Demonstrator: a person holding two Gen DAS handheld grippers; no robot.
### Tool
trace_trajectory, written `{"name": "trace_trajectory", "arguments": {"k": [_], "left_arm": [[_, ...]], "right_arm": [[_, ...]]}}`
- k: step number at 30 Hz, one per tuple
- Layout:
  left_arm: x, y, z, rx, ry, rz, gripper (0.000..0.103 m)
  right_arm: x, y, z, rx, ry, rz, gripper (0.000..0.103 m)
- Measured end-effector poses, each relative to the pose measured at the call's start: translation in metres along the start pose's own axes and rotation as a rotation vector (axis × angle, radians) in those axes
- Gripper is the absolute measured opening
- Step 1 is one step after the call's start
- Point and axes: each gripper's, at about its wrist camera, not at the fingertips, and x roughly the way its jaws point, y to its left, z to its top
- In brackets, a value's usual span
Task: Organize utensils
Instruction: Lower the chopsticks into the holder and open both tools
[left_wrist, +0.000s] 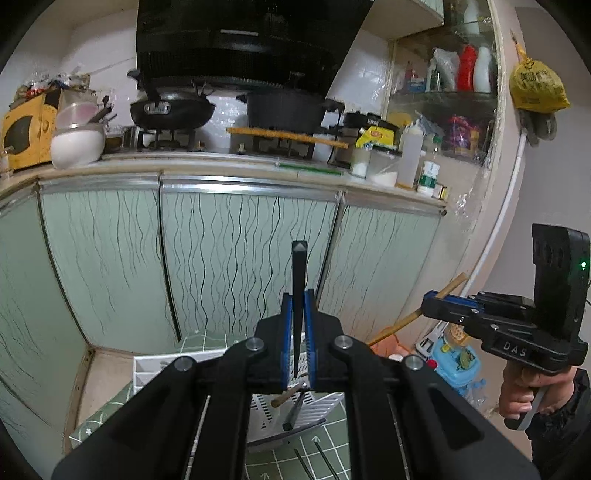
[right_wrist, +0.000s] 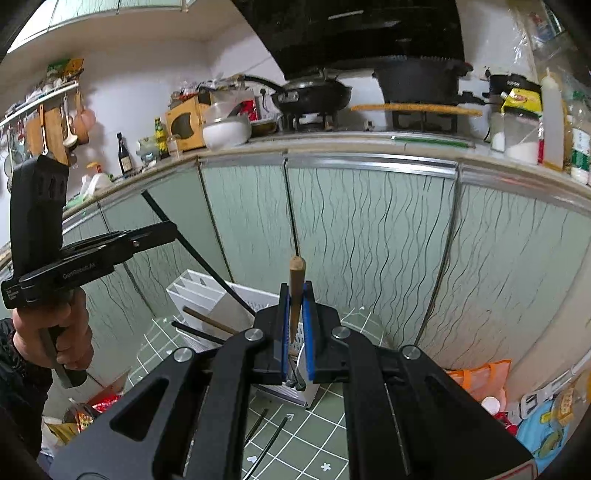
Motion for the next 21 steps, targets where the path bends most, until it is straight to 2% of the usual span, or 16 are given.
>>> {"name": "trace_trajectory", "arguments": {"k": [7,9,10,11,12,13,14,15,16,17,19,21], "left_arm": [[0.020,0.001,-0.020,0.037,0.041,0.000,0.008],[0.019,0.000,-0.022,0.047,0.044,0.005,0.009],[0.018,0.001,-0.023,0.051,0.048,0.006,0.014],[0.015,0.001,-0.023,0.055,0.048,0.009,0.031],[0.012,0.001,-0.023,0.059,0.040,0.023,0.060],[0.010,0.001,-0.022,0.063,0.034,0.037,0.072],[0.005,0.001,-0.022,0.070,0.018,0.042,0.080],[0.001,0.001,-0.021,0.077,0.010,0.041,0.083],[-0.002,0.001,-0.021,0.085,0.011,0.046,0.089],[-0.004,0.000,-0.020,0.095,0.016,0.056,0.098],[-0.011,0.001,-0.023,0.119,0.017,0.077,0.099],[-0.017,0.002,-0.025,0.128,0.028,0.086,0.099]], "right_arm": [[0.026,-0.002,-0.013,-0.016,0.021,-0.002,0.006],[0.027,-0.003,-0.013,-0.023,0.018,-0.002,0.011],[0.028,-0.004,-0.013,-0.023,0.021,-0.012,0.030],[0.027,-0.005,-0.013,-0.025,0.019,-0.015,0.050],[0.025,-0.006,-0.013,-0.028,0.010,-0.016,0.058],[0.023,-0.005,-0.013,-0.032,0.003,-0.019,0.066],[0.020,-0.005,-0.013,-0.037,0.000,-0.022,0.069],[0.019,-0.005,-0.013,-0.039,0.001,-0.022,0.072],[0.017,-0.005,-0.013,-0.041,0.004,-0.025,0.081],[0.015,-0.005,-0.013,-0.045,-0.001,-0.030,0.086],[0.010,-0.003,-0.015,-0.062,-0.005,-0.032,0.095],[0.005,-0.002,-0.016,-0.073,-0.001,-0.024,0.095]]}}
